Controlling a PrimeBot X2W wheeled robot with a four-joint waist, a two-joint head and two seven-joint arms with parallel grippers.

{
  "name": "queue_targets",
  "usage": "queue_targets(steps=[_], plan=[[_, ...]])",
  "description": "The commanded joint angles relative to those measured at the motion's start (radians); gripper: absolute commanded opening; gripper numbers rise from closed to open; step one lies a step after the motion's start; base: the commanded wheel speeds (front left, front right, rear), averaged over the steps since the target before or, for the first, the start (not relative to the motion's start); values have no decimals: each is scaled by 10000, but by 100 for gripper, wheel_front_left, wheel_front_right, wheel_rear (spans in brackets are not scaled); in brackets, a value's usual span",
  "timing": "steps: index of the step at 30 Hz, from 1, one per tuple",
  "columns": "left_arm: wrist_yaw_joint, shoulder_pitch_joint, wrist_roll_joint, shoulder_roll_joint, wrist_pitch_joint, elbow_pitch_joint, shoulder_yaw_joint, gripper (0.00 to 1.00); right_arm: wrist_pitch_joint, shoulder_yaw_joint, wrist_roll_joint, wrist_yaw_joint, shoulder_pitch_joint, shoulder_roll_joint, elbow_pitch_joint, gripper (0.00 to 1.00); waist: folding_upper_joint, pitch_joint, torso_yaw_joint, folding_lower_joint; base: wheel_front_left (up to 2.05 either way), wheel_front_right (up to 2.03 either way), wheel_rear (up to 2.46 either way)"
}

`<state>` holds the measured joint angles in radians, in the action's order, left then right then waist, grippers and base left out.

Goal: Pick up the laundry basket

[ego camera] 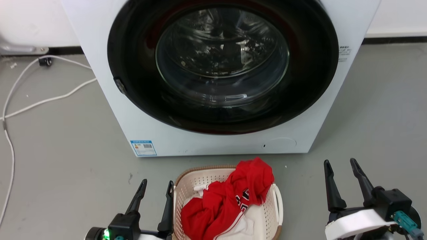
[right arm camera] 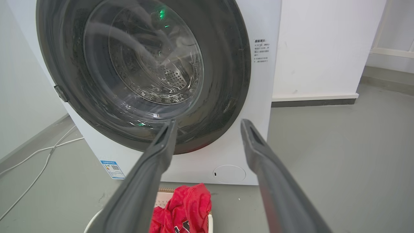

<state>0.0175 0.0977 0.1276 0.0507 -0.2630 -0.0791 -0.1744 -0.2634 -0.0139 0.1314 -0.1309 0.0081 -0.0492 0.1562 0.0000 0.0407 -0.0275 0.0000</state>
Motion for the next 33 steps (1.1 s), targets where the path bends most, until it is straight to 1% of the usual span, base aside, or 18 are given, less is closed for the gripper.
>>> queue_targets(steps=[1,5,8,12,16,21,24,27,33], plan=[[-11,-174,33,-5,-28,-19,37,100,-21,-10,-68,3,-171,-20,52,100,0,265,-19,0,0,0,0],[4,-611,55,-4,-28,-224,117,100,246,72,100,3,-531,-18,353,100,0,1059,-49,0,0,0,0],[176,-1092,-30,-4,-26,-610,184,100,613,114,18,3,-951,-18,568,100,0,1774,-64,0,0,0,0],[419,-1982,-146,-4,-28,-1487,300,100,1174,88,9,3,-1609,-16,896,100,0,2674,-34,0,0,0,0],[548,-3025,-194,101,-26,-2911,530,100,1948,-103,-113,3,-2342,-15,1478,100,0,3482,-38,0,0,0,0],[654,-4607,-193,344,26,-5311,618,100,2805,-458,164,5,-3427,-18,2579,100,0,4316,-143,0,0,0,0],[790,-5565,-140,560,466,-6635,524,100,3259,-563,365,5,-4138,-20,3393,100,0,4792,-194,0,0,0,0],[953,-6439,-222,711,1115,-7832,174,100,3666,-592,872,5,-4779,-15,4358,100,0,5167,-171,0,0,0,0],[1114,-7846,109,807,2015,-9417,-345,100,4039,-840,1129,5,-6087,-15,6222,100,0,5792,-122,0,0,0,0]])
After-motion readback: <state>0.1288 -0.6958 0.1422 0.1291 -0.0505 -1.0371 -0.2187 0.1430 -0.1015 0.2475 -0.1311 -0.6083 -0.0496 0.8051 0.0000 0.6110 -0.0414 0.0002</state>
